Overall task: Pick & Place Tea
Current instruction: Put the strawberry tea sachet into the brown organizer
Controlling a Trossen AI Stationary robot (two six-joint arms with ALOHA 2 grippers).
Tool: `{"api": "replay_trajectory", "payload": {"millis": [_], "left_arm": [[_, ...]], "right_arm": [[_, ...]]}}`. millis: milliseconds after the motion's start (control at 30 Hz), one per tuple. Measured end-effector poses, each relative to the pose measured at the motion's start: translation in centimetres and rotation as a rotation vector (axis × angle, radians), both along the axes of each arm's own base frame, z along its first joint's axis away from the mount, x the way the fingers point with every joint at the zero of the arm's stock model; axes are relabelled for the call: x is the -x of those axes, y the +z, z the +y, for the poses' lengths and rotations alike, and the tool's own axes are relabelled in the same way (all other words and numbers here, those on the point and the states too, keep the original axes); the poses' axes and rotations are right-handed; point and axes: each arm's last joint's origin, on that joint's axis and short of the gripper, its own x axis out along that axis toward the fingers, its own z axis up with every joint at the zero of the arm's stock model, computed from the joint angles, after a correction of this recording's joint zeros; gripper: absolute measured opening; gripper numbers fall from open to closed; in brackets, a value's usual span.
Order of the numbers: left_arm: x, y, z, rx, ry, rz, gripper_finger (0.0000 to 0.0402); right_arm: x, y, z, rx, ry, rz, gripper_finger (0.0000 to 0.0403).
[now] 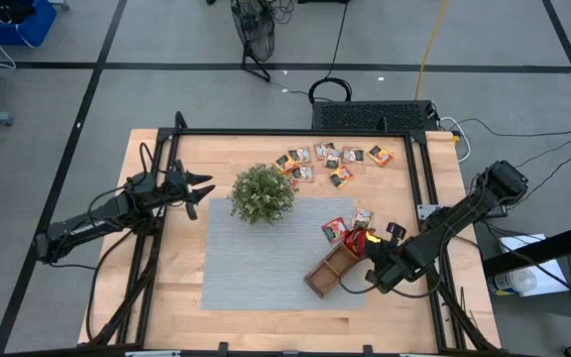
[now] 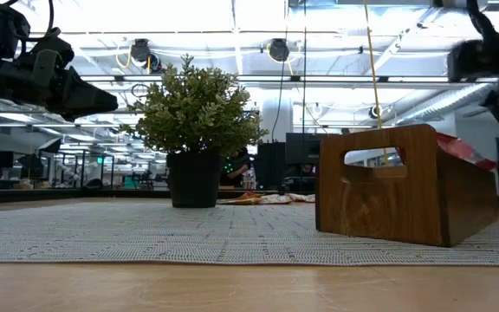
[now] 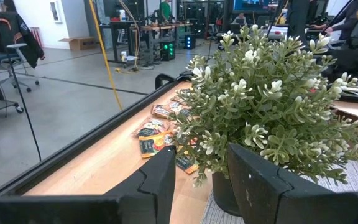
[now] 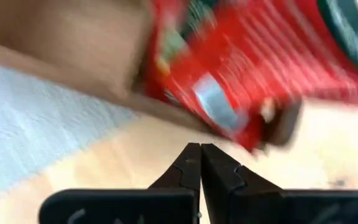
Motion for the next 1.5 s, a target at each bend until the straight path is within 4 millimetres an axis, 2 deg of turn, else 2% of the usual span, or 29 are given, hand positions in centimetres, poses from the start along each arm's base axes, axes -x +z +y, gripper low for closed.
{"api": "replay_trajectory", "payload": {"millis": [467,733,867,1500], "left_arm": [[0.0,0.0,0.0,0.000,0.000,0.000,0.0147],[0.0,0.0,0.0,0.000,0.000,0.000,0.0147],[0.0,0.0,0.0,0.000,0.000,0.000,0.0147],[0.0,0.0,0.0,0.000,0.000,0.000,0.0147]], "right_arm": [[0.4,0.0,-0.3,0.033,-0.010,0.029,0.0000],[-0.1,2.1,-0.2,0.100,-0.002,0.002,0.0000],[-0.3,2.3,-0.2,0.137,0.023,-0.022,0.0000],[-0.7,0.2,-0.4,0.122,0.086,-0.090,0.0000]]}}
